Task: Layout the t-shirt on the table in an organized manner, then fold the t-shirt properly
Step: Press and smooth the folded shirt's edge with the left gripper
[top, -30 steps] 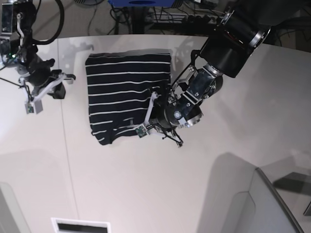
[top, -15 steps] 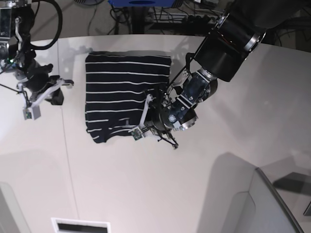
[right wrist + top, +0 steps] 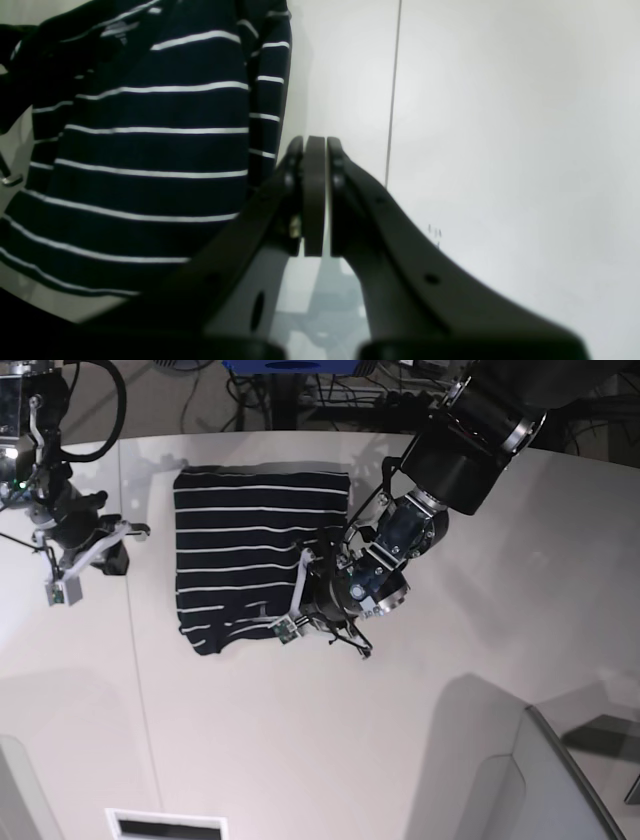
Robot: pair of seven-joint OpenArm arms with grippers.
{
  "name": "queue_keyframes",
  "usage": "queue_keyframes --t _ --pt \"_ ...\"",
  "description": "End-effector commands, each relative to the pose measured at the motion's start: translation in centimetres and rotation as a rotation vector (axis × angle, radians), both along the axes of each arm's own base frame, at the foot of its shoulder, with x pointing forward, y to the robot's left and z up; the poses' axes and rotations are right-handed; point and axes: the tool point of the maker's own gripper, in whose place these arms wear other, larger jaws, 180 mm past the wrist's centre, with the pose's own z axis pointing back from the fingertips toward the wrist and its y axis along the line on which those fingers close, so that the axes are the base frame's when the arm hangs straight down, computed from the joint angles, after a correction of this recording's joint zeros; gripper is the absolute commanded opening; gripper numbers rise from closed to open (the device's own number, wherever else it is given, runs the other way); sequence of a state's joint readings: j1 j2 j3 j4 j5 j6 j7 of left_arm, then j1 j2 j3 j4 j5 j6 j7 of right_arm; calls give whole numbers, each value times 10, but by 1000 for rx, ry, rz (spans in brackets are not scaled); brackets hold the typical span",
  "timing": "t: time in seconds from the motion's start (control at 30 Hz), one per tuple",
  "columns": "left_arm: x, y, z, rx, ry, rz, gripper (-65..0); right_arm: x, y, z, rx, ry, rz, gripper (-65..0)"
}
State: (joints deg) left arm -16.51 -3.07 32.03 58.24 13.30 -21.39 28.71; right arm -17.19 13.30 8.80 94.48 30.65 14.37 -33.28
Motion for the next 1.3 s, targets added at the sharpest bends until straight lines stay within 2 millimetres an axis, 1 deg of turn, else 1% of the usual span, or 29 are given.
queue_keyframes --t 0.0,0.07,0.13,0.23,0.33,0.43,0.7,0.83,0.97,1.03,1.2,1.27 --pt "-3 0 -1 12 21 -11 -650 7 -4 11 -4 -41 1 -639" --pt "-4 3 -2 21 17 9 -650 7 -4 11 -4 -41 1 -639" --pt "1 15 2 56 -2 45 -650 7 -4 10 -4 -40 1 -641" --pt "7 13 12 48 -31 43 -650 7 -4 10 -4 -40 1 -641" --pt "11 18 14 60 -39 45 -650 7 -4 10 -4 -40 1 -641" --pt "12 19 14 62 -40 44 -650 7 -3 10 -2 -40 1 -641" --pt "11 14 15 56 -41 28 -650 6 -1 9 1 -37 6 -641" --pt "18 13 20 50 -52 30 -650 6 0 9 2 -37 6 -641" --pt "20 11 22 51 -60 27 -650 6 0 9 2 -37 6 -641" --pt "20 5 23 41 -60 22 -650 6 0 9 2 -37 6 -641" --pt "19 -4 25 26 -60 16 -650 6 0 9 4 -37 5 -641" --pt "15 -10 24 35 -61 -13 -650 6 0 9 3 -37 4 -641"
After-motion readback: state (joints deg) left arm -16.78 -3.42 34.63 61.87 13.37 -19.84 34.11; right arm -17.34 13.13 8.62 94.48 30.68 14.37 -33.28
